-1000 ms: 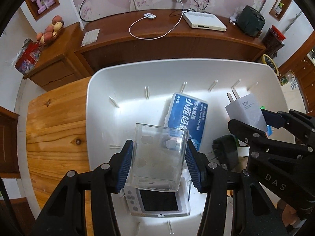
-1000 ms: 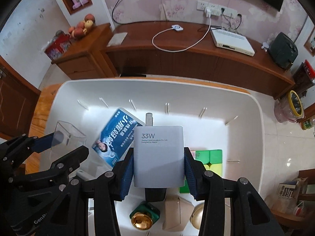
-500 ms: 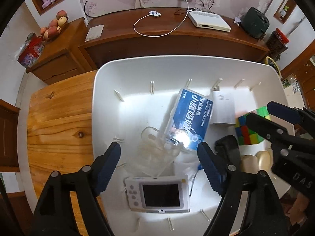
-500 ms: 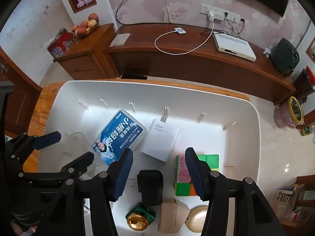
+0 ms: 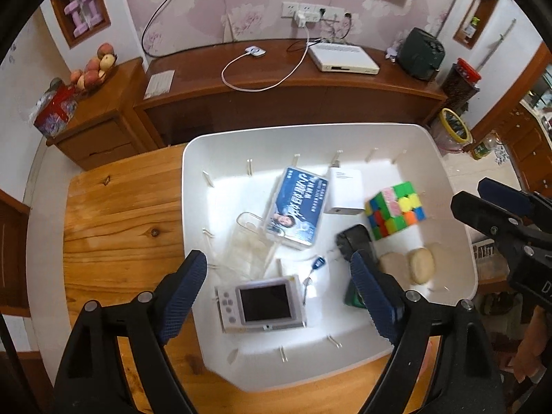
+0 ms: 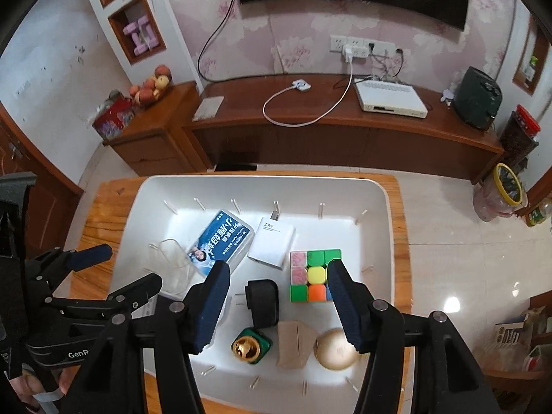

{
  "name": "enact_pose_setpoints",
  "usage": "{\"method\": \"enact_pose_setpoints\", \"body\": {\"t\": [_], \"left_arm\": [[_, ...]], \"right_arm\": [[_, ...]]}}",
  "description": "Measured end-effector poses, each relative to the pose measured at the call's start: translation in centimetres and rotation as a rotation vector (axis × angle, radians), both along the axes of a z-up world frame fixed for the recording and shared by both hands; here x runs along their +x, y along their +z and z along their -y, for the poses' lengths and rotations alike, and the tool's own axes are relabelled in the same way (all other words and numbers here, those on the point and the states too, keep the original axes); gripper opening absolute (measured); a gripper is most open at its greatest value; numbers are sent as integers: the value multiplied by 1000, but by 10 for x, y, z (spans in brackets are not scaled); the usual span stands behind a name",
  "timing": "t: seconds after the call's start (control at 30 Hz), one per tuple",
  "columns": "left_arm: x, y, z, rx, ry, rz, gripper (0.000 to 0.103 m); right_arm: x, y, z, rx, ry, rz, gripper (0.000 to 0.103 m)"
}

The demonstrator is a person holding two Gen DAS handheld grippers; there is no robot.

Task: Organize rigid objects
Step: 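Move the right tool back toward the pink tape dispenser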

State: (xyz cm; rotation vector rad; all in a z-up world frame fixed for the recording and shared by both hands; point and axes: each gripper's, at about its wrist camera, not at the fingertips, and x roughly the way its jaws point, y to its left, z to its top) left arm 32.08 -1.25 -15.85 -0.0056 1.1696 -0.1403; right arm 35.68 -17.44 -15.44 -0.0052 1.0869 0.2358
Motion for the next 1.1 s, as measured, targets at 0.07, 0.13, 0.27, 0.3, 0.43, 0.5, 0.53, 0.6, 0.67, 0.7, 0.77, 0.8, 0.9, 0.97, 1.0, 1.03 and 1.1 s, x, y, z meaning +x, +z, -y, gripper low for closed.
{"method": "enact_pose_setpoints", "body": {"t": [0.07,0.13,0.27,0.3,0.43,0.5,0.53,0.6,0.67,0.7,0.77,0.8,0.9,0.97,1.0,1.03,1.1], "left_arm": [[-9,9,3,-4,-10,14,88],[-18,18,4,-9,-22,28,88],[-36,35,5,-22,-30,59,88],[-42,40,5,-30,-32,70,88],[-61,56,4,-53,-30,93,88],[-70,63,4,-53,-27,108,88],[-76,67,4,-54,-26,119,88],[-86,73,4,-51,-22,137,88],[-96,77,3,-50,-17,156,92],[-103,80,3,-54,-16,171,93],[-113,82,2,-56,-16,190,96],[-120,83,3,-60,-18,200,96],[-134,80,4,-60,-19,213,96],[-142,77,6,-62,-20,218,96],[-147,74,7,-63,-21,223,96],[-151,71,9,-67,-21,225,97],[-159,64,12,-76,-18,231,101]], "right_arm": [[-12,8,2,7,-8,12,60],[-22,15,3,7,-16,24,60],[-49,30,4,6,-21,55,60],[-55,34,5,7,-22,62,60],[-82,51,8,14,-33,102,60],[-95,58,11,15,-40,120,60],[-102,61,12,18,-43,129,60],[-115,68,15,22,-50,144,64],[-129,73,18,23,-60,164,65],[-135,75,20,17,-62,172,65],[-146,75,22,3,-67,183,65],[-153,74,23,-4,-72,187,65],[-167,69,28,-13,-82,182,65],[-176,61,31,-19,-92,171,66],[-179,57,32,-24,-97,166,66],[-183,53,33,-31,-102,160,66],[-190,39,35,-47,-113,144,66]]}}
